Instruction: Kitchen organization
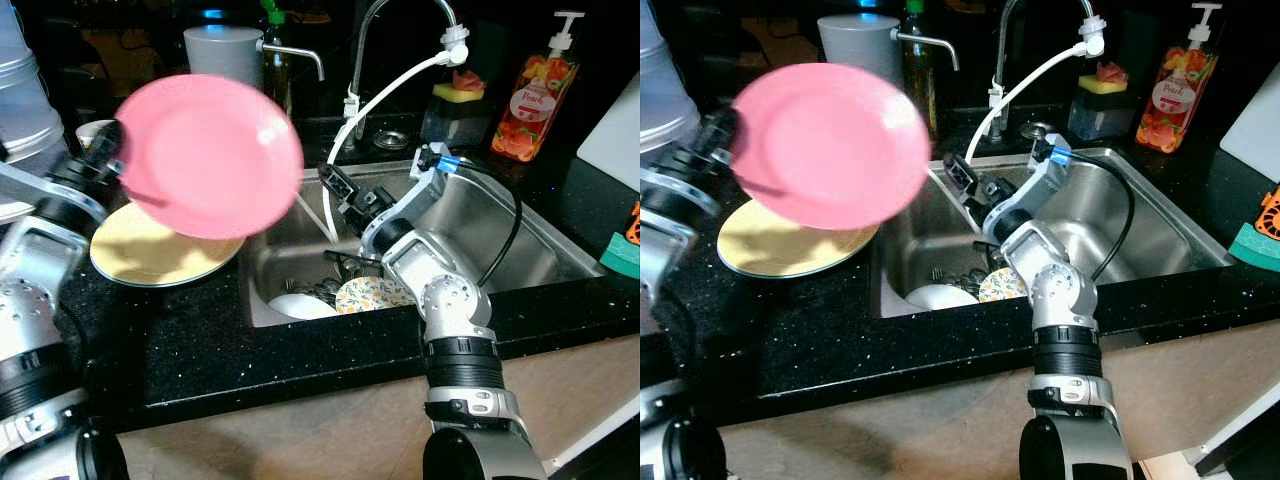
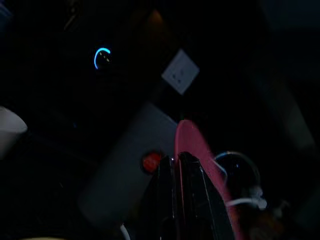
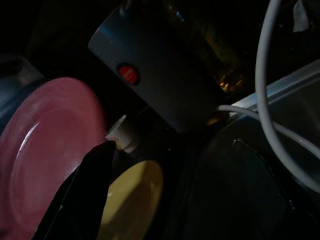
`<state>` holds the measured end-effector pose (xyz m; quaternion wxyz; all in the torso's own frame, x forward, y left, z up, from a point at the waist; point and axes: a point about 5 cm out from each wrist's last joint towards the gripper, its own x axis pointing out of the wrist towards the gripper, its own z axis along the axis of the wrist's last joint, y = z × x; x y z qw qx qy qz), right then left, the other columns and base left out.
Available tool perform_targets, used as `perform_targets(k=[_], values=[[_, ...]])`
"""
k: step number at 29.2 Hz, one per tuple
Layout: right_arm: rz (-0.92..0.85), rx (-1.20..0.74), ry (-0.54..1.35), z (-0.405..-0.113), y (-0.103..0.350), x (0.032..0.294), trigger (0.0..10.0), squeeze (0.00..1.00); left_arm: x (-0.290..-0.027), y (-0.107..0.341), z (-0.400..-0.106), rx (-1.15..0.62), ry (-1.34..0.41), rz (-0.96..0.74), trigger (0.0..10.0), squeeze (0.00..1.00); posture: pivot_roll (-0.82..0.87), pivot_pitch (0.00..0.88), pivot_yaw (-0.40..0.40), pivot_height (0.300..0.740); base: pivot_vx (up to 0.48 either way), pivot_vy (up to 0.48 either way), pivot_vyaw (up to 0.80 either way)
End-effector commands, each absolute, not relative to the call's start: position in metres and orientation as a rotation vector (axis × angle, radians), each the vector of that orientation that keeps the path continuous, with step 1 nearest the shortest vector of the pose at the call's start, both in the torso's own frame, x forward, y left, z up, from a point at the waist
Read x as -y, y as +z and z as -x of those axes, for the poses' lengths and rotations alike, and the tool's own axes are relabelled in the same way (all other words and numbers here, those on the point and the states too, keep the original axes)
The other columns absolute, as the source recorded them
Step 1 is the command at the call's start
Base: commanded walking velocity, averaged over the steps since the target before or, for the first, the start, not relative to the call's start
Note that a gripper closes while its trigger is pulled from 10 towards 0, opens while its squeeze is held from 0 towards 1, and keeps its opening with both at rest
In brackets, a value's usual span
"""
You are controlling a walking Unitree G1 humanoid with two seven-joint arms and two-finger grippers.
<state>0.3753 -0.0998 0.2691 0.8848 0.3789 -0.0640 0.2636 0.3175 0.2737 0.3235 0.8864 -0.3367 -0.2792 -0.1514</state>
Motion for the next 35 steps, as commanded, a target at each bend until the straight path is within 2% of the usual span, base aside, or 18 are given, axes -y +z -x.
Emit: perform_targets(k=[1, 6, 16, 26, 27, 28, 29, 30, 31, 32, 35], values=[[-0.820, 0.117, 0.579, -0.373, 0.270, 0.097, 10.0, 0.00, -0.273, 0.328, -0.315, 0.591, -0.350, 0.698, 0.0, 0.00, 0.05, 0.099, 0.013, 0.740, 0.000, 0.000, 0.00], [-0.851, 0.088, 0.744, -0.362, 0.277, 0.082, 10.0, 0.00, -0.254, 0.324, -0.313, 0.554, -0.484, 0.704, 0.0, 0.00, 0.05, 0.098, 0.012, 0.740, 0.000, 0.000, 0.00], [-0.908, 0.119, 0.907, -0.346, 0.291, 0.074, 10.0, 0.00, -0.247, 0.321, -0.316, 0.525, -0.514, 0.709, 0.0, 0.00, 0.05, 0.093, 0.014, 0.740, 0.000, 0.000, 0.00], [-0.872, 0.101, 0.981, -0.337, 0.290, 0.068, 10.0, 0.00, -0.236, 0.315, -0.317, 0.492, -0.548, 0.726, 0.0, 0.00, 0.05, 0.085, 0.017, 0.740, 0.000, 0.000, 0.00], [-0.866, 0.094, 0.992, -0.335, 0.289, 0.067, 8.9, 0.00, -0.234, 0.314, -0.318, 0.486, -0.553, 0.730, 0.0, 0.00, 0.05, 0.085, 0.017, 0.740, 0.000, 0.000, 0.00], [-0.862, 0.090, 1.000, -0.335, 0.288, 0.066, 8.9, 0.00, -0.233, 0.314, -0.318, 0.483, -0.556, 0.733, 0.0, 0.00, 0.05, 0.085, 0.017, 0.740, 0.000, 0.000, 0.00], [-0.859, 0.084, 1.007, -0.334, 0.288, 0.066, 8.3, 0.00, -0.232, 0.313, -0.318, 0.479, -0.558, 0.733, 0.0, 0.00, 0.05, 0.087, 0.018, 0.740, 0.000, 0.000, 0.00], [-0.858, 0.080, 1.009, -0.333, 0.287, 0.065, 2.8, 0.00, -0.230, 0.312, -0.319, 0.474, -0.562, 0.732, 0.0, 0.00, 0.05, 0.089, 0.018, 0.740, 0.000, 0.000, 0.00], [-0.859, 0.078, 1.008, -0.333, 0.287, 0.065, 1.8, 0.00, -0.228, 0.312, -0.319, 0.470, -0.565, 0.730, 0.0, 0.00, 0.05, 0.089, 0.018, 0.740, 0.000, 0.000, 0.00], [-0.862, 0.077, 1.007, -0.333, 0.287, 0.065, 0.0, 0.00, -0.227, 0.312, -0.319, 0.467, -0.566, 0.728, 0.0, 0.00, 0.05, 0.089, 0.018, 0.740, 0.000, 0.000, 0.00], [-0.867, 0.080, 1.004, -0.333, 0.287, 0.065, 0.0, 0.00, -0.227, 0.312, -0.319, 0.466, -0.565, 0.727, 0.0, 0.00, 0.05, 0.091, 0.019, 0.740, 0.000, 0.000, 0.00]])
